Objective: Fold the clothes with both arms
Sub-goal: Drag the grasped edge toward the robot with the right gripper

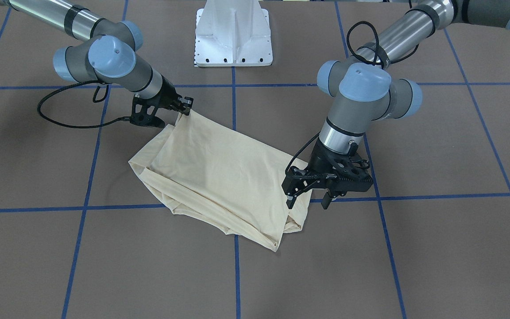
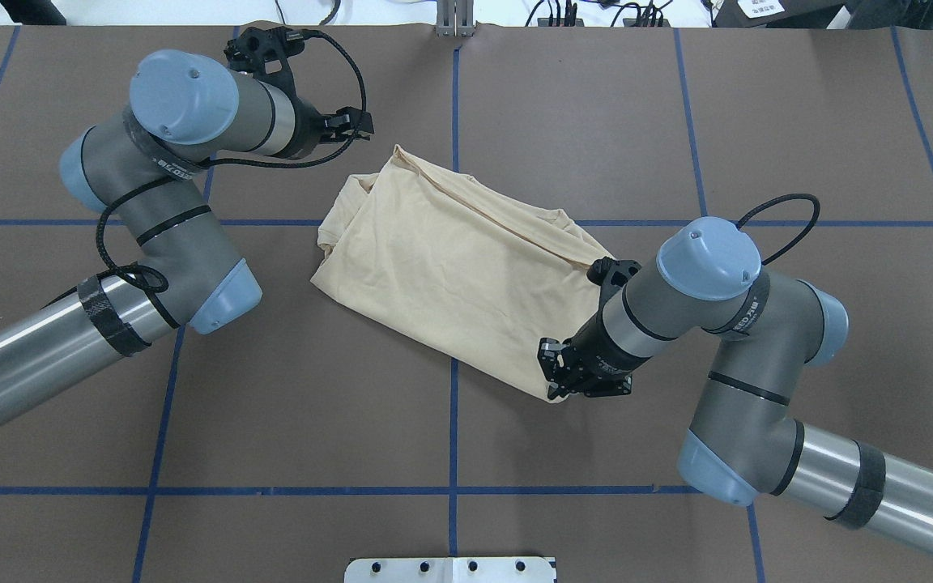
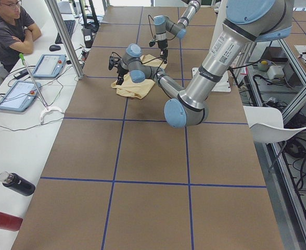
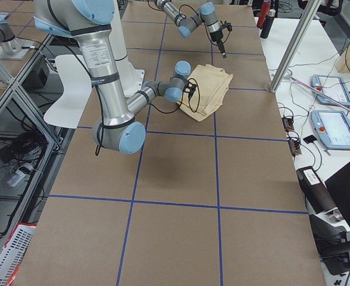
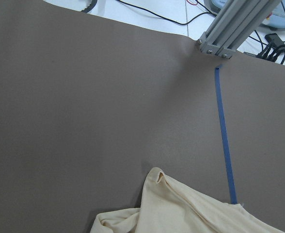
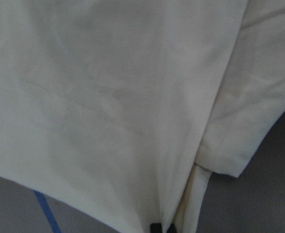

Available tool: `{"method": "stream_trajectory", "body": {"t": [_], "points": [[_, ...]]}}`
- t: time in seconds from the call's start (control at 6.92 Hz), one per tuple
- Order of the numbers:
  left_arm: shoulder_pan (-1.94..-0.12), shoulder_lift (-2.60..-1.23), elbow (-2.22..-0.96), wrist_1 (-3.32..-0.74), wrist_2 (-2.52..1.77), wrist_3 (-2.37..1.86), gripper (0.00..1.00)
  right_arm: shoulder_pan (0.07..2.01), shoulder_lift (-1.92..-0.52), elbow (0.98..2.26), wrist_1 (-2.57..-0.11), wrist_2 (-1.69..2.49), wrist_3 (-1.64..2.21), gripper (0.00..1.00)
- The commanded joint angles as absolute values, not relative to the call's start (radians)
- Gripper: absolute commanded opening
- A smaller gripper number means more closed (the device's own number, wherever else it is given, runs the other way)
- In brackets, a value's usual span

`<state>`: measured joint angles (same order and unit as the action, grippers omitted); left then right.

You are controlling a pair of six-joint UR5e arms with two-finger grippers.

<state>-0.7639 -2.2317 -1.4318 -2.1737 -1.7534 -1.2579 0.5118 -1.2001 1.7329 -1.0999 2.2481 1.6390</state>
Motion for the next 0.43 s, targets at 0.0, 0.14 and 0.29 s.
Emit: {"method": "stream_trajectory", "body": {"t": [0.0, 0.14, 0.29], "points": [[-0.764, -2.23, -1.431, -2.174, -1.753, -1.256, 0.95, 0.441, -1.189, 1.761, -1.101, 2.29, 1.713, 0.0], [-0.765, -2.229, -1.431, -2.174, -1.753, -1.256, 0.95, 0.395, -1.171, 1.759, -1.101, 2.289, 1.742, 0.0], [-0.765, -2.229, -1.433, -2.174, -1.752, -1.256, 0.95, 0.358, -1.143, 1.756, -1.1, 2.284, 1.819, 0.0]]}}
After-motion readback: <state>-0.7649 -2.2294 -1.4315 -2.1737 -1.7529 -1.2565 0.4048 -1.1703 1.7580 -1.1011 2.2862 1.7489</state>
